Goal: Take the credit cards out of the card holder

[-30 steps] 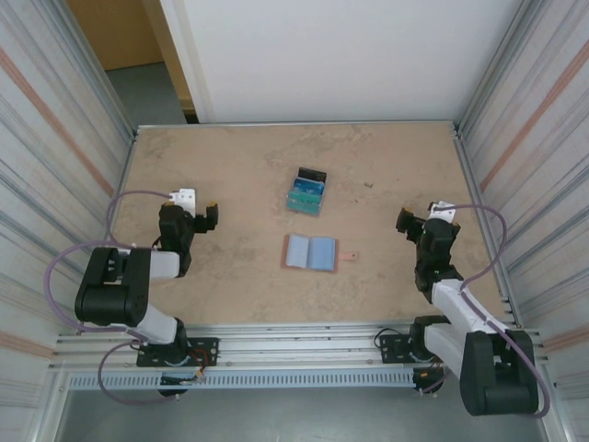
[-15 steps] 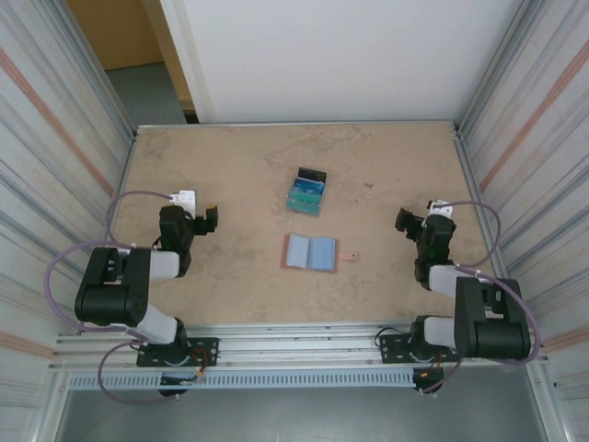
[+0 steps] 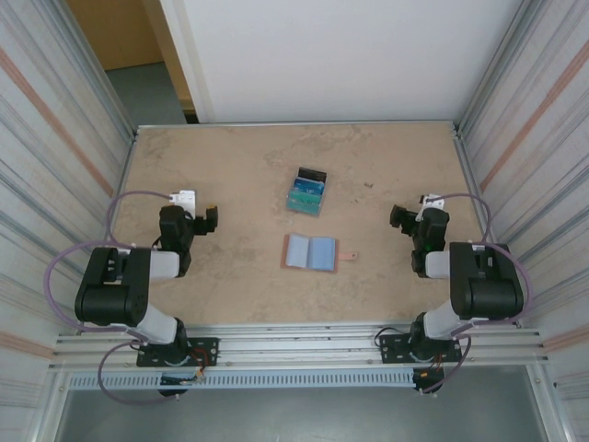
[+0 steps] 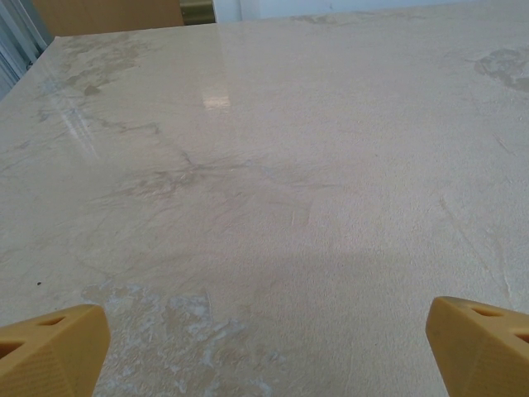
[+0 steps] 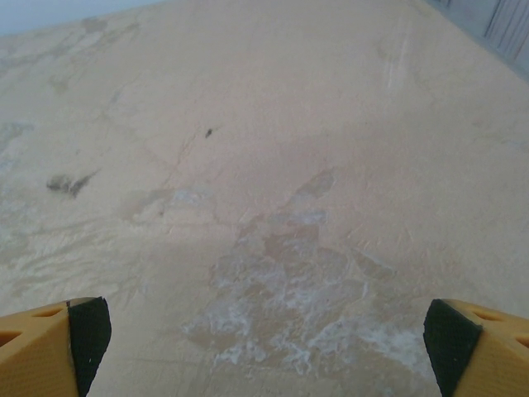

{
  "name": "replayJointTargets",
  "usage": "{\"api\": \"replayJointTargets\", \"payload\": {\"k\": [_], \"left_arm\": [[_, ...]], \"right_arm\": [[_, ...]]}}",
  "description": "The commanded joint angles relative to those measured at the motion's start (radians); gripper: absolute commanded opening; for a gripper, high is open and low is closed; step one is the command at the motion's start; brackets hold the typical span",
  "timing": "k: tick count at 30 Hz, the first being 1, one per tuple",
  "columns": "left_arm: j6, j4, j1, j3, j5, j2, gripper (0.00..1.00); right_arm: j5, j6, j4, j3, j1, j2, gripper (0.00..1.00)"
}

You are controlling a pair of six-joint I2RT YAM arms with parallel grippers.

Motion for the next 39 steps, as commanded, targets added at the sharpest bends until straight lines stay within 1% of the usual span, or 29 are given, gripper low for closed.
{"api": "replayJointTargets", "payload": {"k": [1, 2, 3, 5, 7, 12, 13, 14, 15, 16, 39], "left_arm": [[-0.004, 0.004, 0.007, 0.011, -0.016, -0.004, 0.99], [-0.003, 0.005, 0.007, 0.010, -0.013, -0.004, 0.99], [-0.003, 0.005, 0.007, 0.010, -0.015, -0.003, 0.99], [-0.004, 0.005, 0.007, 0.010, -0.014, -0.004, 0.99], [-0.003, 0.005, 0.007, 0.010, -0.016, -0.005, 0.99], [-0.004, 0.005, 0.007, 0.010, -0.016, -0.004, 0.99], [-0.003, 0.004, 0.006, 0.010, -0.017, -0.004, 0.99], [-0.004, 0.005, 0.007, 0.010, -0.015, -0.005, 0.99], [-0.003, 0.005, 0.006, 0.010, -0.016, -0.003, 0.99], [-0.004, 0.004, 0.007, 0.010, -0.016, -0.003, 0.99], [-0.005, 0.002, 0.007, 0.011, -0.016, -0.002, 0.99]], "right_arm": [[-0.084, -0.057, 0.029, 0.043, -0.003, 0.016, 0.99], [-0.142, -0.077, -0.030, 0.066, -0.006, 0.011, 0.99], [-0.171, -0.082, -0.033, 0.066, -0.010, 0.008, 0.99], [-0.295, -0.100, -0.001, 0.048, -0.034, 0.009, 0.99], [-0.335, -0.109, 0.015, 0.044, -0.042, 0.011, 0.99], [-0.321, -0.106, 0.012, 0.044, -0.041, 0.010, 0.99], [-0.266, -0.092, -0.001, 0.051, -0.036, 0.012, 0.99], [-0.170, -0.076, -0.023, 0.063, -0.017, 0.011, 0.99], [-0.123, -0.078, -0.034, 0.069, -0.002, 0.011, 0.99], [-0.114, -0.079, -0.030, 0.065, 0.004, 0.011, 0.99], [-0.117, -0.078, -0.029, 0.065, 0.002, 0.011, 0.99]]}}
